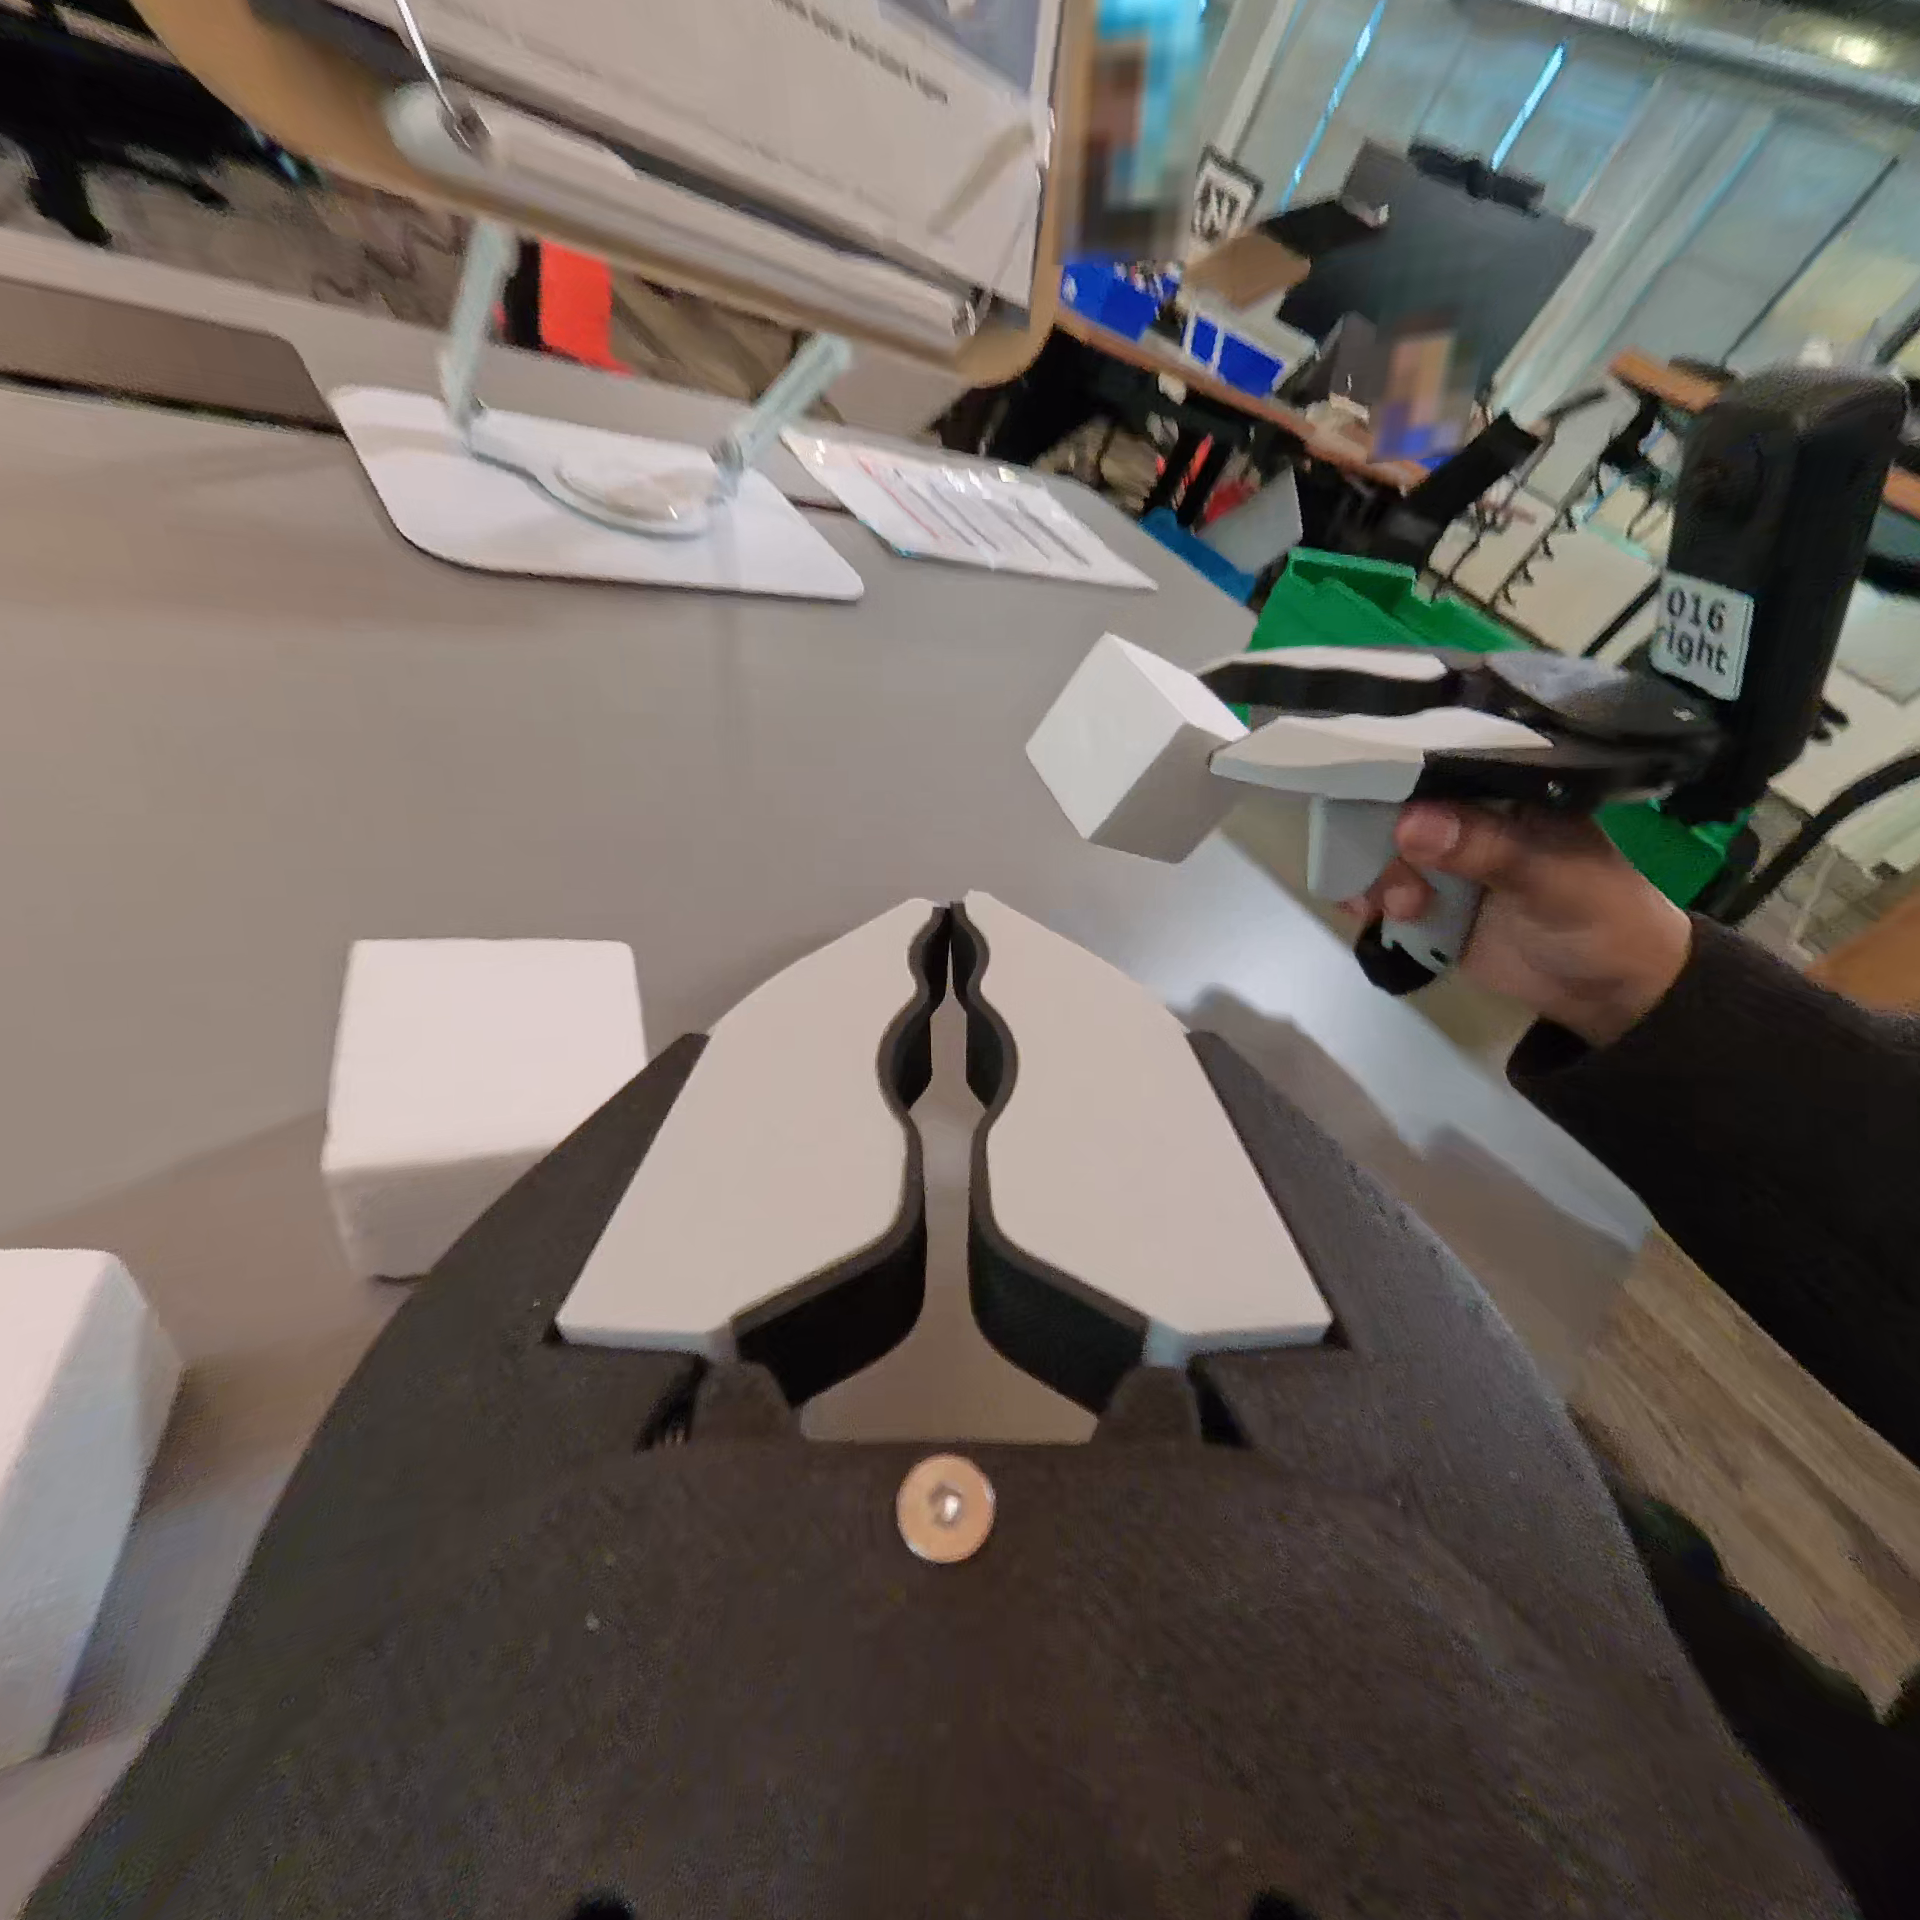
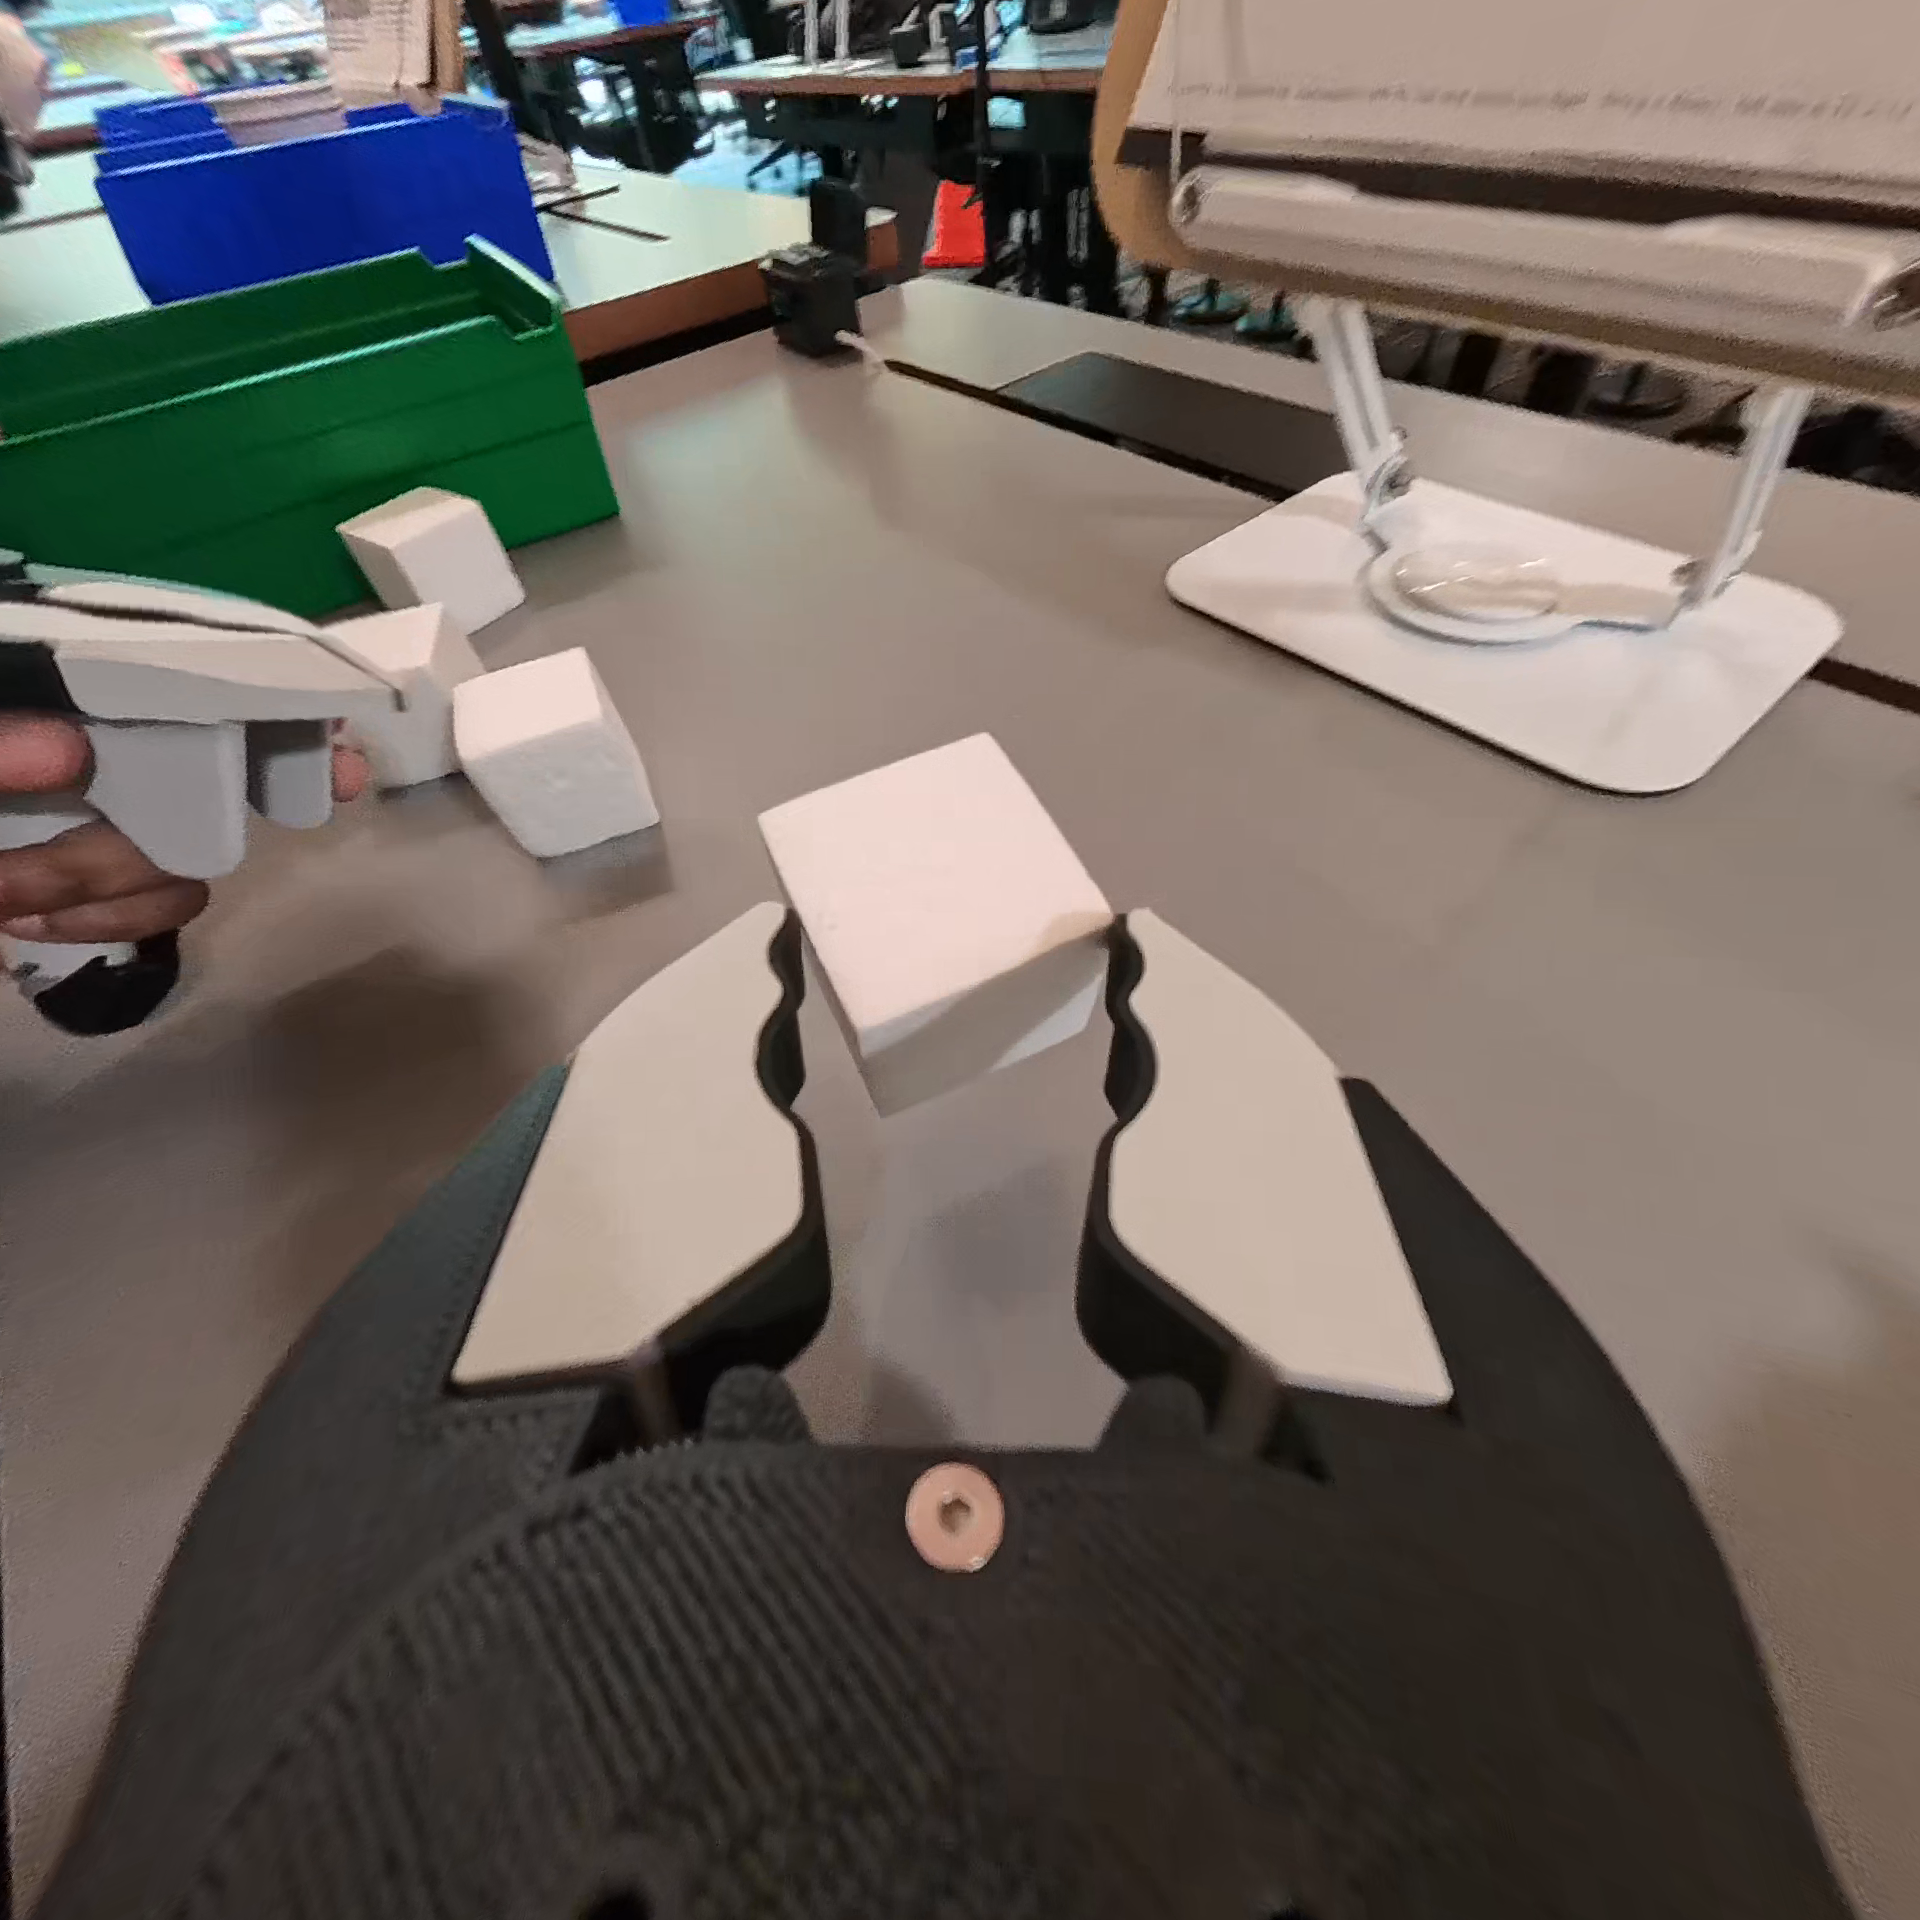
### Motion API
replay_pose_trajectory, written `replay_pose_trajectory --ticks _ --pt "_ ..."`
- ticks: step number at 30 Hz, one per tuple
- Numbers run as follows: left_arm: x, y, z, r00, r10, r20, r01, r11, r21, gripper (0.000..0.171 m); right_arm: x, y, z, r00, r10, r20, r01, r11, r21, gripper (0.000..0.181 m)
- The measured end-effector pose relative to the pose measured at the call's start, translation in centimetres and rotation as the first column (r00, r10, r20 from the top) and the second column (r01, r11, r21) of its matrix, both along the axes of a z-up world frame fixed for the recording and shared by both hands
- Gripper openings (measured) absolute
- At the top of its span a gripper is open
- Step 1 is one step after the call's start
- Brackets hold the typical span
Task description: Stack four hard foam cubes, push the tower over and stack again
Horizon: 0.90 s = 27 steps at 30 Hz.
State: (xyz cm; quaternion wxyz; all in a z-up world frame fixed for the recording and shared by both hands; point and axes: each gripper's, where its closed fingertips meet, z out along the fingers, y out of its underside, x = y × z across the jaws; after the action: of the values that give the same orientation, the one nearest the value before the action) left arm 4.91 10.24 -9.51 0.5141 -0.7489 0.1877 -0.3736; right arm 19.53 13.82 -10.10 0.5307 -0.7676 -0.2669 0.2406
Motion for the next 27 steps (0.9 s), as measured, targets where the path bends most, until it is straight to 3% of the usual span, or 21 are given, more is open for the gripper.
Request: replay_pose_trajectory --ticks 6,10,18,23,27 --pt "1.5 0.4 -2.5 0.988 -0.100 -0.117 0.090 0.992 -0.085 0.001 -2.2 -0.4 -2.2 0.984 0.101 0.146 -0.101 0.995 -0.009 0.057" --pt "2.5 1.7 -2.7 0.983 -0.149 -0.105 0.135 0.982 -0.135 0.005 -3.6 0.7 -3.4 0.961 0.159 0.226 -0.160 0.987 -0.016 0.057" --pt "3.6 2.2 -2.1 0.979 -0.176 -0.100 0.167 0.981 -0.097 0.001 -4.6 2.4 -4.8 0.954 0.197 0.225 -0.186 0.980 -0.071 0.057" --pt "3.3 1.9 -1.1 0.987 -0.160 -0.003 0.159 0.980 -0.120 0.001 -4.6 1.8 -5.2 0.949 0.198 0.244 -0.189 0.980 -0.063 0.057" --pt "3.1 1.9 -1.2 0.988 -0.141 -0.065 0.136 0.988 -0.077 0.001 -4.7 1.9 -5.2 0.951 0.208 0.228 -0.196 0.978 -0.073 0.057"
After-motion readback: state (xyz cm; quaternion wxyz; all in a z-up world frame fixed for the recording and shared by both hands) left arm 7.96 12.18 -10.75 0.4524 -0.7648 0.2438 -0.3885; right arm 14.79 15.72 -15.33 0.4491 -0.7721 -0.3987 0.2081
